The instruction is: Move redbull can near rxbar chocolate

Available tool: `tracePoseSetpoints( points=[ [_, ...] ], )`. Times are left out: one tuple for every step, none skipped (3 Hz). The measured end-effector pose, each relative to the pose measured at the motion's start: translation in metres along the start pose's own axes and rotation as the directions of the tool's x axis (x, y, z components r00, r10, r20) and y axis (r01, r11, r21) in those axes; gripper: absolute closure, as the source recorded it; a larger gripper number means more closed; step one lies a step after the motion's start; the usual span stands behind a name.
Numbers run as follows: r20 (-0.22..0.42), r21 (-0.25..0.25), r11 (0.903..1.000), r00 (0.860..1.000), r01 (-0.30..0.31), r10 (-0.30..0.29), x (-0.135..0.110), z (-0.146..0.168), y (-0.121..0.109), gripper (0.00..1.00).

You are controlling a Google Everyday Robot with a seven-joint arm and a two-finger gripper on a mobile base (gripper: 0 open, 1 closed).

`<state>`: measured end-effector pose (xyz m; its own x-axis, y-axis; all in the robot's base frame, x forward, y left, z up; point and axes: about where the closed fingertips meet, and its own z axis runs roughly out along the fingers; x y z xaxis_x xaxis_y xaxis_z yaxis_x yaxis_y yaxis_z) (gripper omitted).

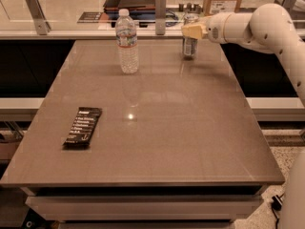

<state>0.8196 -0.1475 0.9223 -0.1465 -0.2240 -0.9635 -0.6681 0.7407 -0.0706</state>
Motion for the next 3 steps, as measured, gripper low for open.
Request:
tracePoseSetpoints(
  points=[
    [0.008, 0.003, 1.0, 1.0, -0.002, 0.002, -0.013, -0.012, 0.016, 1.0],
    [0.019, 0.005, 1.0, 1.0, 0.005, -0.005, -0.023, -0.024, 0.039, 1.0],
    [0.012, -0.015, 0.9999, 1.0, 0.0, 0.001, -0.026, -0.033, 0.072, 1.0]
  ],
)
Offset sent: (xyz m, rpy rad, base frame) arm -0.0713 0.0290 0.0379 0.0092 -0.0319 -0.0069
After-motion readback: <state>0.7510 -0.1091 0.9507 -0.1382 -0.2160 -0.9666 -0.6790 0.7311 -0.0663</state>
